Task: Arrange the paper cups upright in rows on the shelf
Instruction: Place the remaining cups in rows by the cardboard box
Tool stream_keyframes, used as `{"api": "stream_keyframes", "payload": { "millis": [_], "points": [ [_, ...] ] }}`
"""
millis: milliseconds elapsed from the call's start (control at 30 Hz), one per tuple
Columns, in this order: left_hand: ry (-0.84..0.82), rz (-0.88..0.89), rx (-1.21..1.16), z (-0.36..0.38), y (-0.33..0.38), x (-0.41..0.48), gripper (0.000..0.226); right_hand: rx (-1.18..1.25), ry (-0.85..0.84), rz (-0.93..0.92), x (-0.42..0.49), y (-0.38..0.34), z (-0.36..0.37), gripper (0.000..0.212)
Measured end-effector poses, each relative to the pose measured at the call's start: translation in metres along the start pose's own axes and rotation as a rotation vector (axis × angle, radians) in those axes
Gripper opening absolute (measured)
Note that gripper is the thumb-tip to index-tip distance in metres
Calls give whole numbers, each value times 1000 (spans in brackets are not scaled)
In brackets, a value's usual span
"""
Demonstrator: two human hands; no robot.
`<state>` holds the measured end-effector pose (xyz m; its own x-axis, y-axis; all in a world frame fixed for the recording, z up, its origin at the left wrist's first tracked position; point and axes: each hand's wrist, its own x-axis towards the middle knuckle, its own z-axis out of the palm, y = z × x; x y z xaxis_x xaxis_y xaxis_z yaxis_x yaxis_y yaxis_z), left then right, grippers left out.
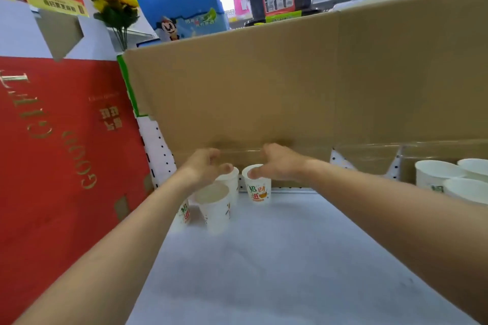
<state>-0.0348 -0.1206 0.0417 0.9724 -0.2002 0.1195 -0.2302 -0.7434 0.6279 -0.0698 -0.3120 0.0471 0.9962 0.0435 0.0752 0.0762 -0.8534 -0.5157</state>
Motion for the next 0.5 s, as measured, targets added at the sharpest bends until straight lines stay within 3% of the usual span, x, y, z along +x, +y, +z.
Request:
{"api": "stream_keyframes", "payload": {
  "millis": [100,200,267,500],
  "points": [
    [-122,22,147,-4,-11,26,42,1,16,41,15,-9,11,45],
    [-171,25,232,-6,-17,37,56,-147,53,42,21,-19,13,47],
    [-176,39,248,-4,-18,40,53,-210,54,40,21,-22,13,47],
    [-211,132,263,12,0,35,64,-234,-5,10,9,-5,3,44]
  ]
}}
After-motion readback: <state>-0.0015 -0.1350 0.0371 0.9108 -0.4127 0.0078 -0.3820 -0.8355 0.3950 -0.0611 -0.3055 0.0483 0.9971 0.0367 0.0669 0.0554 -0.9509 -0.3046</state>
